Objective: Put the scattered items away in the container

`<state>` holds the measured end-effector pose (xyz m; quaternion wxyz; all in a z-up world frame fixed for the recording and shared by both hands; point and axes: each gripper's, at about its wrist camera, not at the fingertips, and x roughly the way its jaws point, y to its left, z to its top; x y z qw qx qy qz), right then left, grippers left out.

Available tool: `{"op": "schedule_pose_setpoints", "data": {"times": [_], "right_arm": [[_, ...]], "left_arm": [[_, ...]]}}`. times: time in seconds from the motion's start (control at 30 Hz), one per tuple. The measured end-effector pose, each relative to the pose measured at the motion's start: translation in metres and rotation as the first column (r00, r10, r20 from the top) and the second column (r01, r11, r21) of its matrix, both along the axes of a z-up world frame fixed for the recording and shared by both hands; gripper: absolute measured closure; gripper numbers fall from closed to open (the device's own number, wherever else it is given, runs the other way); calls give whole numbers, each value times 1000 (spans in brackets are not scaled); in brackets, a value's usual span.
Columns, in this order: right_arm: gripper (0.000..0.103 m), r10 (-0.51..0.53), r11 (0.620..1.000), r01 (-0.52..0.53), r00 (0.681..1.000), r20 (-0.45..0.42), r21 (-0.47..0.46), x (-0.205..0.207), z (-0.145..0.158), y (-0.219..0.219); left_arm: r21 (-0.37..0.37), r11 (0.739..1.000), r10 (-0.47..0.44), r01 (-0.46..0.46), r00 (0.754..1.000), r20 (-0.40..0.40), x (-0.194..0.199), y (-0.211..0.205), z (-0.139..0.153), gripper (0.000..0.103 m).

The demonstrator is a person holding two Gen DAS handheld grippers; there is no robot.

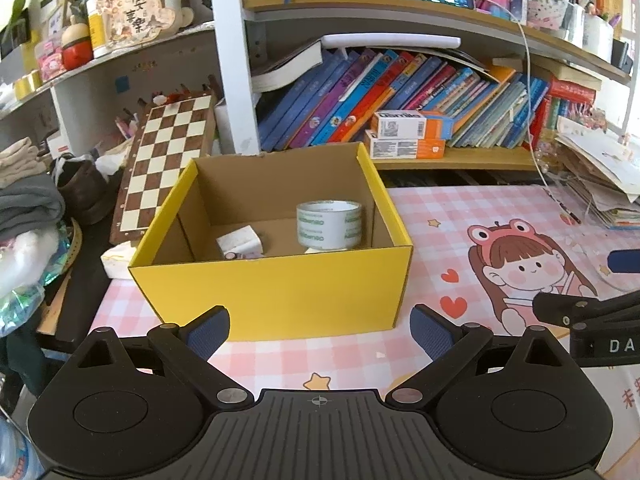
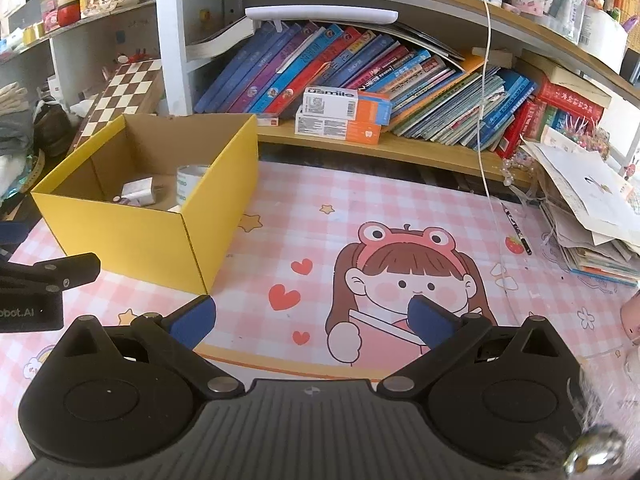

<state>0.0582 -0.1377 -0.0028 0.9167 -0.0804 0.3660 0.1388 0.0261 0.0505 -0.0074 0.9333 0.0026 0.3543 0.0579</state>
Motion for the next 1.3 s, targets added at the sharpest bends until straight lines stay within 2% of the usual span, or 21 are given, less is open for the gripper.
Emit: {"op": "schedule_pose_setpoints", "data": {"times": [0.37, 0.67, 1.3], "right_arm": [[0, -14, 1000, 14, 999, -32, 7, 3, -2, 4], [0, -33, 999, 33, 999, -41, 4, 6, -3, 7], [0, -20, 1000, 20, 998, -54, -3, 12, -8, 8]], "left_arm": [[-38, 999, 19, -20, 999, -36, 3, 2, 0, 4], [-11, 998, 65, -66, 995, -77, 6, 1, -6, 3], [-4, 998, 63, -63, 994, -90, 11, 0, -7, 0]]}}
